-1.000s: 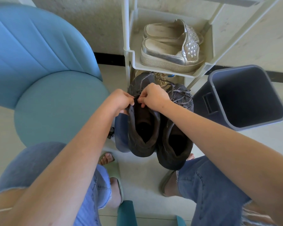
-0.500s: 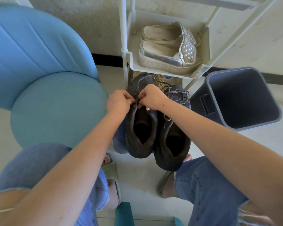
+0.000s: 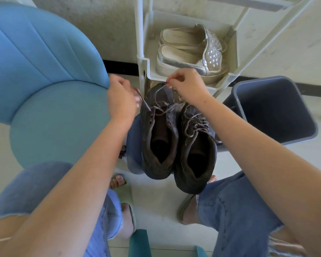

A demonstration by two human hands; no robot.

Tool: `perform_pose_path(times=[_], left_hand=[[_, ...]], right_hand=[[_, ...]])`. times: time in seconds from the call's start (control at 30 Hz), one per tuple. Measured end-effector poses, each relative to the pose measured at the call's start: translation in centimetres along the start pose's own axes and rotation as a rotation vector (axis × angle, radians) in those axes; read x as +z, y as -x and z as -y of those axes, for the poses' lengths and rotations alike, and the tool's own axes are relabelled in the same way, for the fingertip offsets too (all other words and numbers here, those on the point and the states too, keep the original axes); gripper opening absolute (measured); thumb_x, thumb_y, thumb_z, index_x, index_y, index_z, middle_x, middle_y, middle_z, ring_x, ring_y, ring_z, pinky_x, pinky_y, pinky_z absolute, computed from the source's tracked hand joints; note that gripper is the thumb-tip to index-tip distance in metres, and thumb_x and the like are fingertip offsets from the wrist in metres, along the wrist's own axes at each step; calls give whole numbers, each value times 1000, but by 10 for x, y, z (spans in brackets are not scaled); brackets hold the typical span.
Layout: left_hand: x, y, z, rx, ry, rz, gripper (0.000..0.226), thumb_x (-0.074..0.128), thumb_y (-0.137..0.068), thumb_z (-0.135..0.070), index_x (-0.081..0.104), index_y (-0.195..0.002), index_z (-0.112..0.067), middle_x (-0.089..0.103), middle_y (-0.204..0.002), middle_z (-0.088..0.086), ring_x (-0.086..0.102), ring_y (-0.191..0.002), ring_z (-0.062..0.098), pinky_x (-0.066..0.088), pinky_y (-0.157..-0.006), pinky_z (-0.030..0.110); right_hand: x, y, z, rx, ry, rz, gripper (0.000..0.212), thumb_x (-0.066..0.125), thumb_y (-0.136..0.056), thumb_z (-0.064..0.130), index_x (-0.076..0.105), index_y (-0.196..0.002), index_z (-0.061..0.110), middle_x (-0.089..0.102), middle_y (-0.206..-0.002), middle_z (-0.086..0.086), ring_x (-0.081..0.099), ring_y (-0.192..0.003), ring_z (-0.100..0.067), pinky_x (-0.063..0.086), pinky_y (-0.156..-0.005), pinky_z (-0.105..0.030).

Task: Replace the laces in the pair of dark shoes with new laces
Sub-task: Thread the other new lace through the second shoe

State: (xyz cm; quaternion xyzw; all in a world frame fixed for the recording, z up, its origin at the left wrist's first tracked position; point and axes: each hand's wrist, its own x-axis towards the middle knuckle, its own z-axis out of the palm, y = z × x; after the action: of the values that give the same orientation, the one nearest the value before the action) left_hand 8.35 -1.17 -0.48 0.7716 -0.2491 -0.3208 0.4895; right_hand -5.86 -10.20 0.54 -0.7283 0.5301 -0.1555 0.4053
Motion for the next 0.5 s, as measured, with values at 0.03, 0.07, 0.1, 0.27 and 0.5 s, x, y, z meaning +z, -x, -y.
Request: perform_pose_path(times=[0.03, 0.07, 0.1, 0.27, 0.5], left_hand=[[-4, -2, -10, 27, 141, -51, 19, 26, -102, -13, 35, -87, -19, 58, -80, 5, 67, -75, 28, 56, -71, 43], [-9, -5, -20, 47, 294, -103, 23, 23, -103, -12, 32, -83, -21, 55, -75, 4, 67, -65, 24, 55, -65, 37], [-15, -9, -30, 74, 424, -166, 25, 21, -102, -11, 30, -81, -21, 52, -72, 4, 65, -57, 20, 53, -59, 32], [-51, -39, -43, 93, 524, -558, 23, 25, -101, -12, 30, -80, -15, 46, -70, 4, 41, -49, 15, 34, -46, 27], [-16, -12, -8, -68, -647, 383, 25, 46, -96, -26, 63, -106, -10, 69, -95, 9, 55, -75, 18, 39, -63, 26]], right_hand=[[-1, 0, -3, 19, 25, 26, 15, 52, -95, 8, 66, -95, 12, 69, -95, -2, 52, -57, 4, 39, -49, -6], [-1, 0, -6, 41, 75, 74, 16, 51, -95, 7, 66, -96, 11, 68, -98, -3, 58, -66, -3, 44, -55, -8], [0, 1, -8, 59, 134, 131, 18, 49, -95, 6, 66, -97, 10, 68, -100, -5, 62, -76, -10, 50, -65, -13], [-3, 0, -12, 127, 251, 194, 27, 42, -93, -4, 67, -93, 7, 66, -109, -9, 63, -86, -16, 48, -64, -20], [-11, 3, -12, 172, 494, 466, 24, 51, -96, 8, 66, -112, -2, 68, -115, -14, 65, -97, -23, 51, -92, -31]])
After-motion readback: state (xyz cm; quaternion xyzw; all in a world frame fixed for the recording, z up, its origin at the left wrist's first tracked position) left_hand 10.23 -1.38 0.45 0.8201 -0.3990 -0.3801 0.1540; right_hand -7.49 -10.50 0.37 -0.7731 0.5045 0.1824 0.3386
